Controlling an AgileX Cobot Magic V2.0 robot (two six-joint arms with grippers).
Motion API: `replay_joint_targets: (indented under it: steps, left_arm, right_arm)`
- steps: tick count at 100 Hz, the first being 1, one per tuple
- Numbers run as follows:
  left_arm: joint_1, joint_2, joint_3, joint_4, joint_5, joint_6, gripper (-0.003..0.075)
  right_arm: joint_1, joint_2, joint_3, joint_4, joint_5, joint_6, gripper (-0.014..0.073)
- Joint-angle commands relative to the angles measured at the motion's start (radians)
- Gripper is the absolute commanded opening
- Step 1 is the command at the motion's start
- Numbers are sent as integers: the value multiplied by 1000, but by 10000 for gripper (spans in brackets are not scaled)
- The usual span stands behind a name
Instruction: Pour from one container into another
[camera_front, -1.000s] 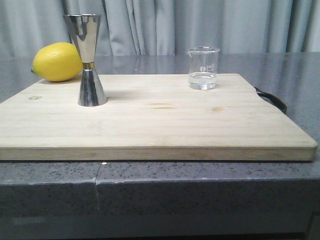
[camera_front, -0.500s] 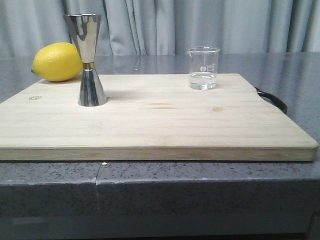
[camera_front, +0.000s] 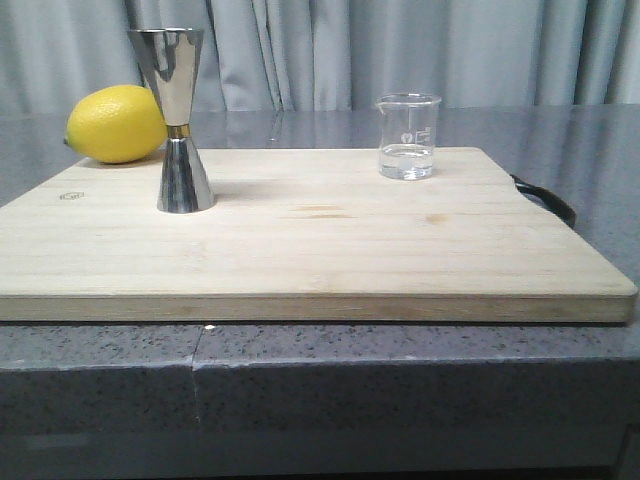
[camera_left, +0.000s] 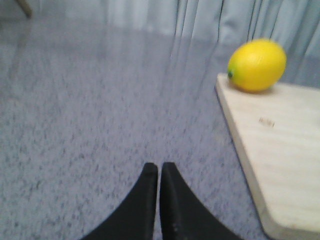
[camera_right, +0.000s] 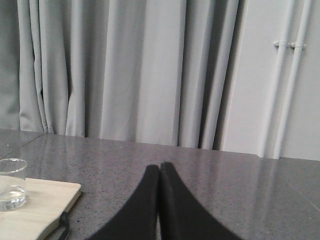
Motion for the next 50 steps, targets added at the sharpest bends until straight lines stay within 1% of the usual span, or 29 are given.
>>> replay_joint_targets:
  steps: [1,15,50]
  left_arm:
    - [-9,-24,35,12,-97,5,-20]
    - [-9,-38,37,0,-134,109,-20]
    - [-9,-38,37,-8,-123,111,-19]
  right_arm:
    - [-3,-9,-24,-24,-35,-1,-57]
    - [-3,-9,-24,-24,-33,-1,-57]
    - [-3,-9,-24,-24,-33,-1,-57]
